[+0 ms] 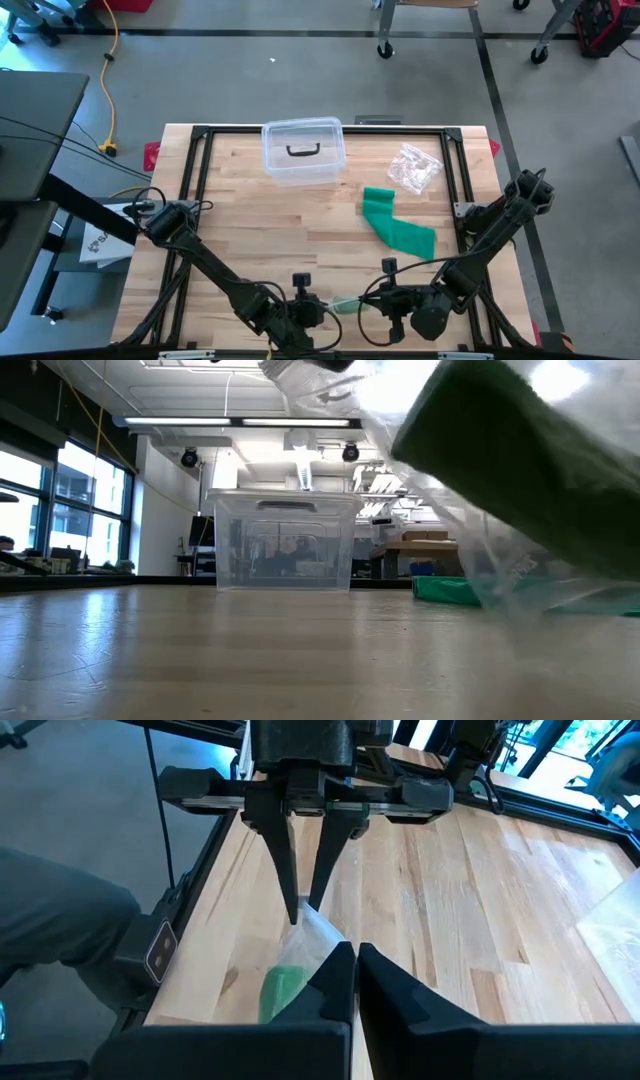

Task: Roll bandage
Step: Close the zip bag

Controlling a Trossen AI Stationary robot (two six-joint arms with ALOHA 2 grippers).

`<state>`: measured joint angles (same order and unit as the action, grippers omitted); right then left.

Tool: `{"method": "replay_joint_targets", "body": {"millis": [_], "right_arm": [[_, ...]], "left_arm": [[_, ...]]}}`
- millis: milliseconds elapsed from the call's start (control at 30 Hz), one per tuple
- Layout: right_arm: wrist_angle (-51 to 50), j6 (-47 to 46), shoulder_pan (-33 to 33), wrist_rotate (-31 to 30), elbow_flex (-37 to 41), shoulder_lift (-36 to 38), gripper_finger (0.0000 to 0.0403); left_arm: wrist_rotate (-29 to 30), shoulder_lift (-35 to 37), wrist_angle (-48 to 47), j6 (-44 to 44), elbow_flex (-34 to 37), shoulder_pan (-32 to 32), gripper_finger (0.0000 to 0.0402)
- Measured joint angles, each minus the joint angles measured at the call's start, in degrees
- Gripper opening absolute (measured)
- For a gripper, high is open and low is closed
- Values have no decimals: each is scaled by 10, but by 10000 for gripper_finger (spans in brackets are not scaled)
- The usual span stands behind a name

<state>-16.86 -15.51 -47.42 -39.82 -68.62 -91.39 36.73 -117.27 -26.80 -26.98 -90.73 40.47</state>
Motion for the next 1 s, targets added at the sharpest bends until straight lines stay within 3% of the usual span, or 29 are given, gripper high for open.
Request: {"method": "replay_joint_targets", "body": {"millis": [433, 600, 700, 1000], "right_arm": [[4, -1, 0, 5, 0, 1, 0], [8, 1, 0, 7, 0, 1, 0], [9, 1, 1, 7, 0, 1, 0], [17, 5, 1, 6, 0, 1, 0]], "left_arm": [[0, 28, -5, 1, 1, -2, 203], [85, 40, 49, 25, 0, 2, 208], [75, 36, 92, 56, 0, -5, 203], [53, -3, 104, 30, 0, -31, 174]]}}
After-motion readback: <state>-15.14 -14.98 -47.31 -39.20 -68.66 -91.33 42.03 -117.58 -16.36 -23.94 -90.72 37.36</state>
